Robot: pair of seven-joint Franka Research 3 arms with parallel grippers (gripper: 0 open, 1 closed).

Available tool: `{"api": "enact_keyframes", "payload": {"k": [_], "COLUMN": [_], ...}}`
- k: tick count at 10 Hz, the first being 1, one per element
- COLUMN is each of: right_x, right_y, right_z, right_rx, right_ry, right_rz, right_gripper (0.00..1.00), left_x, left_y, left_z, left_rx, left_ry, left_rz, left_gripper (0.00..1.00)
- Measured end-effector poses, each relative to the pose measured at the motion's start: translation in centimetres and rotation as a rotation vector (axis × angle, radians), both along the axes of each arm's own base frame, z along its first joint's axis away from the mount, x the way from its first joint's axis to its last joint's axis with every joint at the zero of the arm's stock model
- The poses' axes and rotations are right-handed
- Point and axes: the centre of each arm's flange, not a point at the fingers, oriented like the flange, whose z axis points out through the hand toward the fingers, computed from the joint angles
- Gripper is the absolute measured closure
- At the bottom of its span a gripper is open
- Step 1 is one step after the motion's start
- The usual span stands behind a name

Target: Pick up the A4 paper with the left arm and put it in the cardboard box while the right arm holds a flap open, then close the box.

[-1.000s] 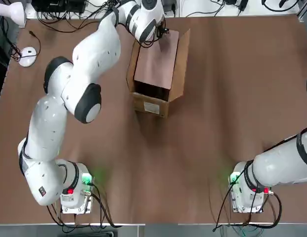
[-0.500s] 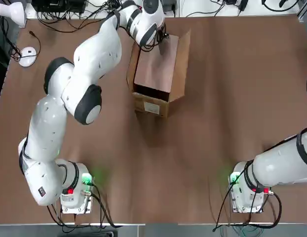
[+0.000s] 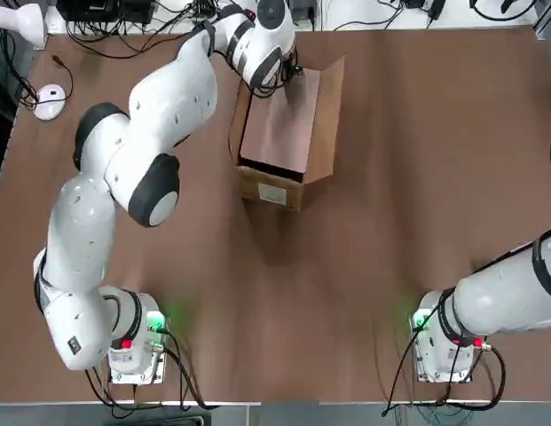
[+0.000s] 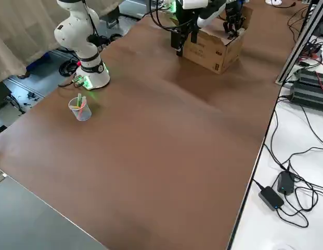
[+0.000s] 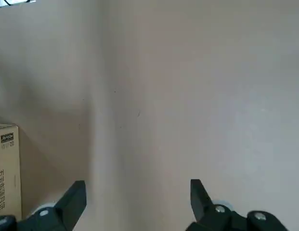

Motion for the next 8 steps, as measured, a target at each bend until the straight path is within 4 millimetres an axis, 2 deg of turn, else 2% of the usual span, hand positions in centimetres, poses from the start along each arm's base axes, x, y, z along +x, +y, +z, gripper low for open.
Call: {"api": "enact_keyframes", "payload": {"k": [8], "right_x": [0.0], "right_y": [0.0], "right_z": [0.0], "right_rx": [0.000], "right_ry": [-0.001], "right_rz": [0.000], "right_gripper": [0.04], "left_x": [-0.6], "left_y": [1.1], "left_z": [-1.3], "left_rx": [0.022], "left_ry": [0.032], "left_rz": [0.009], "left_gripper": [0.97]}}
